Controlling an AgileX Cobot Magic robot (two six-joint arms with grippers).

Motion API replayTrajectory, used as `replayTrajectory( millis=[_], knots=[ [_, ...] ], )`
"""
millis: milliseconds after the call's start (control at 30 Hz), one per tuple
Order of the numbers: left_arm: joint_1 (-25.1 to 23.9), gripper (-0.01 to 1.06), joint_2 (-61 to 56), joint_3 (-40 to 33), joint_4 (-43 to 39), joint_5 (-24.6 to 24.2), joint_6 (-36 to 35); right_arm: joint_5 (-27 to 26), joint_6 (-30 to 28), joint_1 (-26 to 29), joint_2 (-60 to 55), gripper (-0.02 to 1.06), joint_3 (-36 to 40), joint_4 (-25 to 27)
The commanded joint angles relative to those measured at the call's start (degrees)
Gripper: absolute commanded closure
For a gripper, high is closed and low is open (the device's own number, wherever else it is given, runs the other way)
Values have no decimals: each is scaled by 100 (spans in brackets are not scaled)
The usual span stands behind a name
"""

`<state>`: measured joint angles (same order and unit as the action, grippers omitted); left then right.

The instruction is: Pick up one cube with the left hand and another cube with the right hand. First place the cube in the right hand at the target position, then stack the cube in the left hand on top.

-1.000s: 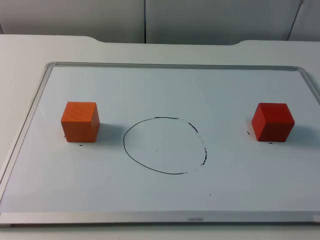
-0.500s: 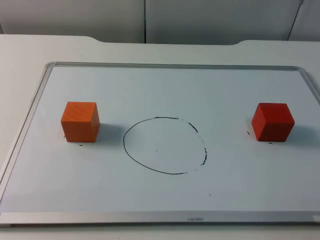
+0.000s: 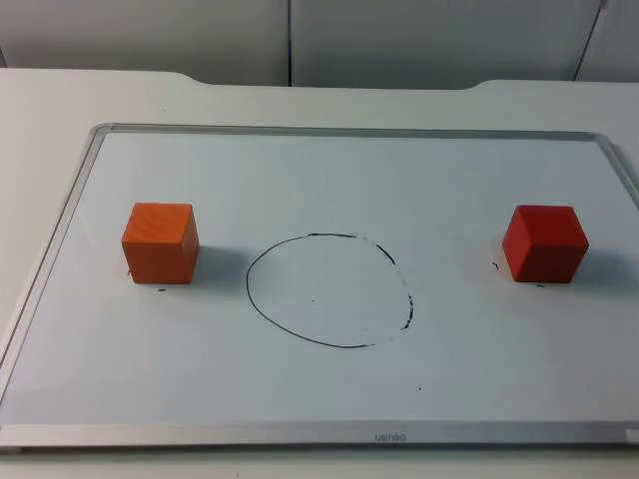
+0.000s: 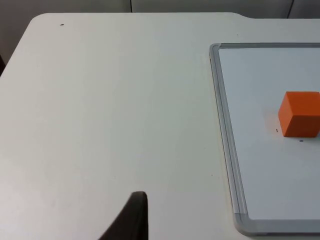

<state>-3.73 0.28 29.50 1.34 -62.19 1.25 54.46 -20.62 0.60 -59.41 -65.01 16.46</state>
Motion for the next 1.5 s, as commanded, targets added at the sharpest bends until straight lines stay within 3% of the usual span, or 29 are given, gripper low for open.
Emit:
replayTrajectory(
  millis=[0, 300, 567, 700, 867, 967, 1233, 1400, 1467],
  knots=[
    [-12, 0, -28, -25, 46, 43, -34, -56, -160, 28, -288, 0, -299, 156],
    [-12, 0, -28, -25, 46, 43, -34, 204, -187, 28, -1497, 1, -1240, 438],
    [-12, 0, -28, -25, 46, 43, -34, 255, -90, -80, -2185, 2, -1457, 386],
    [-12, 0, -28, -25, 46, 43, -34, 197, 545, -693, -2660, 2, -1457, -451],
    [-12, 0, -28, -25, 46, 43, -34, 76, 1205, -1105, -3006, 2, -1457, -1018],
    [-12, 0, -28, -25, 46, 43, -34, -154, 1893, -1411, -3388, 2, -1457, -1394],
    [-12, 0, -28, -25, 46, 43, -34, -166, 2576, -1726, -4027, 2, -1446, -1646],
    [-12, 0, -28, -25, 46, 43, -34, -84, 2677, -1724, -4468, 2, -1409, -1646],
    [-12, 0, -28, -25, 46, 43, -34, -312, 2690, -1724, -4545, 2, -1244, -1681]
  ],
)
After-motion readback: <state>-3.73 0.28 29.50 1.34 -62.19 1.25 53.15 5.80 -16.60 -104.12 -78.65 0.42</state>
